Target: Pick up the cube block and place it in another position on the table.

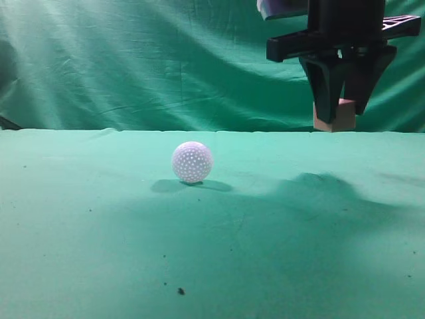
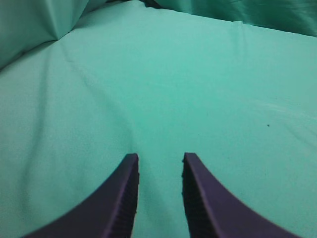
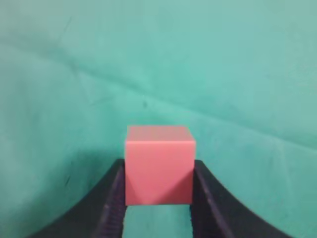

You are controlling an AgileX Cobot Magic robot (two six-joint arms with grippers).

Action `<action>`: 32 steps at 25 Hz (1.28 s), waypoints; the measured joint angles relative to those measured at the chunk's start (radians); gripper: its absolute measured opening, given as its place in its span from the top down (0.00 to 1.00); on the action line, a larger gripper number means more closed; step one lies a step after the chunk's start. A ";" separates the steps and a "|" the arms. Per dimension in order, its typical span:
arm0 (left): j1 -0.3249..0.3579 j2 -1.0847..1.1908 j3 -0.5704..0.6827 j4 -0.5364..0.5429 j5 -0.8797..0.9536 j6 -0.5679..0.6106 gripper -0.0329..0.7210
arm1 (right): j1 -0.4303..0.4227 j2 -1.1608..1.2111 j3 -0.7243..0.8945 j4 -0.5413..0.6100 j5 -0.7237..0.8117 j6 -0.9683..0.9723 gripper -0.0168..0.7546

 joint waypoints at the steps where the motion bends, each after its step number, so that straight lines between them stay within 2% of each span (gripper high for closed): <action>1: 0.000 0.000 0.000 0.000 0.000 0.000 0.64 | -0.027 0.004 -0.017 0.015 -0.015 0.000 0.66; 6: 0.000 0.000 0.000 0.000 0.000 0.000 0.64 | -0.139 0.063 -0.046 0.140 -0.133 -0.055 0.66; 11: 0.000 0.000 0.000 0.000 0.000 0.000 0.64 | -0.149 0.152 -0.048 0.180 -0.222 -0.101 0.66; 19: 0.000 0.000 0.000 0.000 0.000 0.000 0.64 | -0.149 0.190 -0.048 0.181 -0.290 -0.121 0.66; 23: 0.000 0.000 0.000 0.000 0.000 0.000 0.64 | -0.149 0.196 -0.048 0.181 -0.293 -0.142 0.36; 26: 0.000 0.000 0.000 0.000 0.000 0.000 0.64 | -0.149 0.196 -0.050 0.183 -0.276 -0.142 0.20; 30: 0.000 0.000 0.000 0.000 0.000 0.000 0.64 | -0.149 0.148 -0.050 0.186 -0.174 -0.142 0.22; 32: 0.000 0.000 0.000 0.000 0.000 0.000 0.64 | -0.149 0.094 -0.050 0.188 -0.117 -0.143 0.34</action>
